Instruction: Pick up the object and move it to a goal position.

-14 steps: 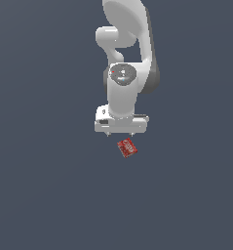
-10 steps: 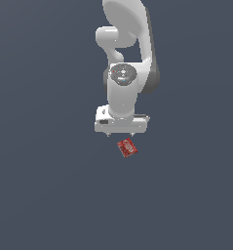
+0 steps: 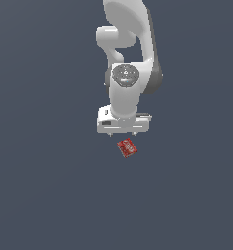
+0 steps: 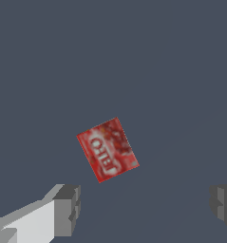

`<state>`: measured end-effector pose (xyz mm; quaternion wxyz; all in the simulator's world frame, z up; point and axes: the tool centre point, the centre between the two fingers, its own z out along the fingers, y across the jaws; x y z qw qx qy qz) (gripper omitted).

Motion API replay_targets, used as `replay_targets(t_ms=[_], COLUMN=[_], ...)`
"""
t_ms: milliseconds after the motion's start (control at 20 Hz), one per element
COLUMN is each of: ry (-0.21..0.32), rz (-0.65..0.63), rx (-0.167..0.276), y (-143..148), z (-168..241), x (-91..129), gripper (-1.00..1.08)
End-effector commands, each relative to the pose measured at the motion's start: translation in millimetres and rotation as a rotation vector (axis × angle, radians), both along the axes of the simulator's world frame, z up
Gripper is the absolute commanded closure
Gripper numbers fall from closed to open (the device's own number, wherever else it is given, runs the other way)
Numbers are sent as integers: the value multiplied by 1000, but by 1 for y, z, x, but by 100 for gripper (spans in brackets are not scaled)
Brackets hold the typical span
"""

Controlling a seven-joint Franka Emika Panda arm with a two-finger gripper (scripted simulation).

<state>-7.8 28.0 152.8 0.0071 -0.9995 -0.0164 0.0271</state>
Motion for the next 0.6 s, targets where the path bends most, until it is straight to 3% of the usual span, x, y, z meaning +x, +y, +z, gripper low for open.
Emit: replay_targets(t_ms=[0, 550], ry=[0, -16], rz=[0, 118], rx=[0, -4], y=[0, 7], z=[0, -25], x=[0, 0], gripper=[-92, -92])
